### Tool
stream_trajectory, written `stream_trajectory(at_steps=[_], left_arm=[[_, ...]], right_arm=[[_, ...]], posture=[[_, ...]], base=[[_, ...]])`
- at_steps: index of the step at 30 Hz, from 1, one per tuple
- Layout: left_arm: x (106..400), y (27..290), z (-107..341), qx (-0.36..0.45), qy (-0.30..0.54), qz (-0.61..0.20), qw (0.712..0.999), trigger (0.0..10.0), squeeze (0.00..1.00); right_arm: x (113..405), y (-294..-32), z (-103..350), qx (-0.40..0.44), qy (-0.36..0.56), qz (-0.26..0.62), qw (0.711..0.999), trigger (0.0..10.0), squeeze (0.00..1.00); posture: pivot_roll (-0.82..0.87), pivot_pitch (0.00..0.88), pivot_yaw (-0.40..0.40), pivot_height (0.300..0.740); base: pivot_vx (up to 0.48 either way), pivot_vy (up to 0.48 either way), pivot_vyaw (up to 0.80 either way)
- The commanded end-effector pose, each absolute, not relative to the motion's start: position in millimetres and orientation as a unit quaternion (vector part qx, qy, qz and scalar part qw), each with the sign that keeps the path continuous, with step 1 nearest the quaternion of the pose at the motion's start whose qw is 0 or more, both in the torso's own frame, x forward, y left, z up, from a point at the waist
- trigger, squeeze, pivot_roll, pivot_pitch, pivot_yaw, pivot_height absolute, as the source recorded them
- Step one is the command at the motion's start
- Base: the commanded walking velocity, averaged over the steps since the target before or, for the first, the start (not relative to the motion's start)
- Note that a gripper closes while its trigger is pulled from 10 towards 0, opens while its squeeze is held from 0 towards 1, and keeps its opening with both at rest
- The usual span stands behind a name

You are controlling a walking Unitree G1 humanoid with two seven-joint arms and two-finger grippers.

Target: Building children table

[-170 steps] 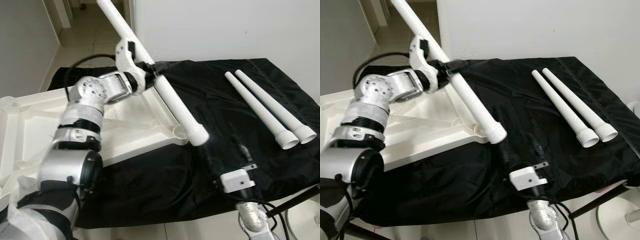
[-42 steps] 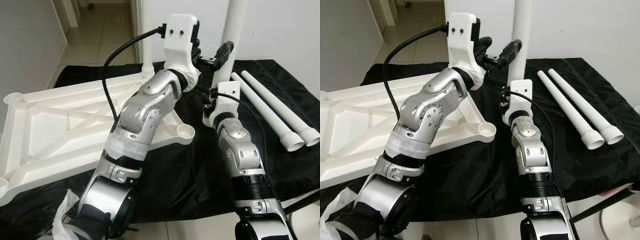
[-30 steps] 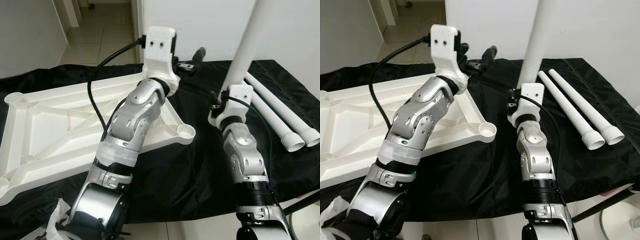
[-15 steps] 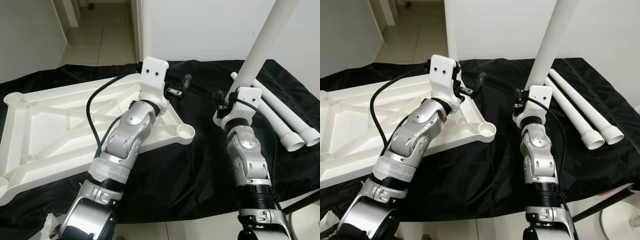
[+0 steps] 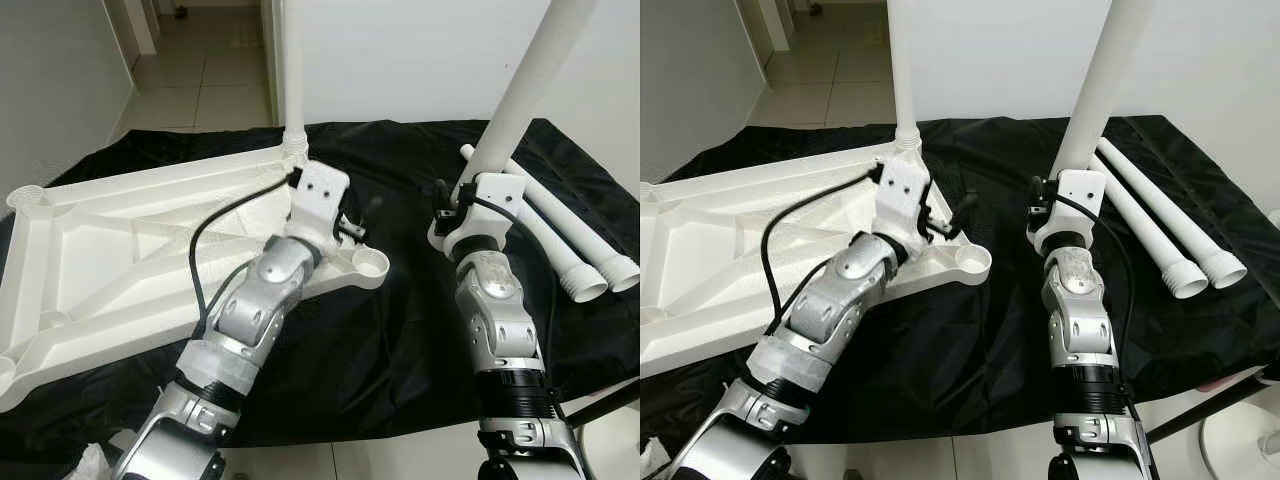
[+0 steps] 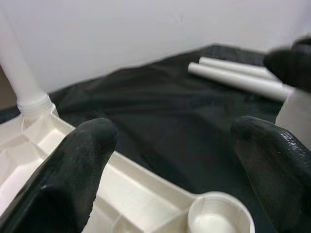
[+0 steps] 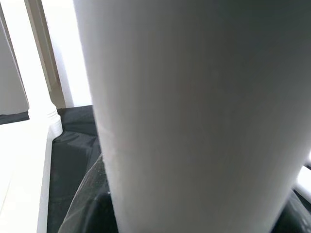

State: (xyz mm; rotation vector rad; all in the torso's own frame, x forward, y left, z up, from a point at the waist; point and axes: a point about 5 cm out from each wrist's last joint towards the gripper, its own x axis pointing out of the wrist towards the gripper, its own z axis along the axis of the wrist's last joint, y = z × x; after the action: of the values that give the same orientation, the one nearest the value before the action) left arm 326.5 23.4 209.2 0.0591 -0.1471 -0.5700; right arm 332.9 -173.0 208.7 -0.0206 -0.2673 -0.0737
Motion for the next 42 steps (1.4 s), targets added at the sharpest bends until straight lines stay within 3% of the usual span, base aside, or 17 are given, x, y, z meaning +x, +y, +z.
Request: stream_trajectory(at_steps=[1, 21, 29, 42], left_arm=[[320.7, 15.8, 201.1, 0.045, -0.053, -0.363, 0.929, 10.0, 0.0], [306.2, 18.4, 145.9, 0.11, 0.011, -0.409, 0.906, 10.0, 0.0], [307.8, 17.7, 124.1, 0.142, 0.072, -0.405, 0.9, 10.0, 0.0], [313.1, 1.9, 119.9, 0.154, 0.125, -0.428, 0.882, 10.0, 0.0]], right_arm=[[332.2, -171.6, 206.8, -0.011, -0.135, -0.033, 0.99, 10.0, 0.0], [330.3, -171.7, 203.7, -0.016, -0.129, -0.03, 0.991, 10.0, 0.0], [331.0, -171.3, 203.3, -0.018, -0.127, -0.03, 0.991, 10.0, 0.0], [331.9, -171.9, 204.0, -0.021, -0.128, -0.031, 0.991, 10.0, 0.0]], posture=[[-0.07, 0.017, 0.018, 0.74], [-0.08, 0.029, 0.015, 0.74], [-0.08, 0.027, 0.013, 0.74], [-0.08, 0.023, 0.02, 0.74]], base=[[0.0, 0.0, 0.0], [0.0, 0.0, 0.0], [0.0, 0.0, 0.0], [0.0, 0.0, 0.0]])
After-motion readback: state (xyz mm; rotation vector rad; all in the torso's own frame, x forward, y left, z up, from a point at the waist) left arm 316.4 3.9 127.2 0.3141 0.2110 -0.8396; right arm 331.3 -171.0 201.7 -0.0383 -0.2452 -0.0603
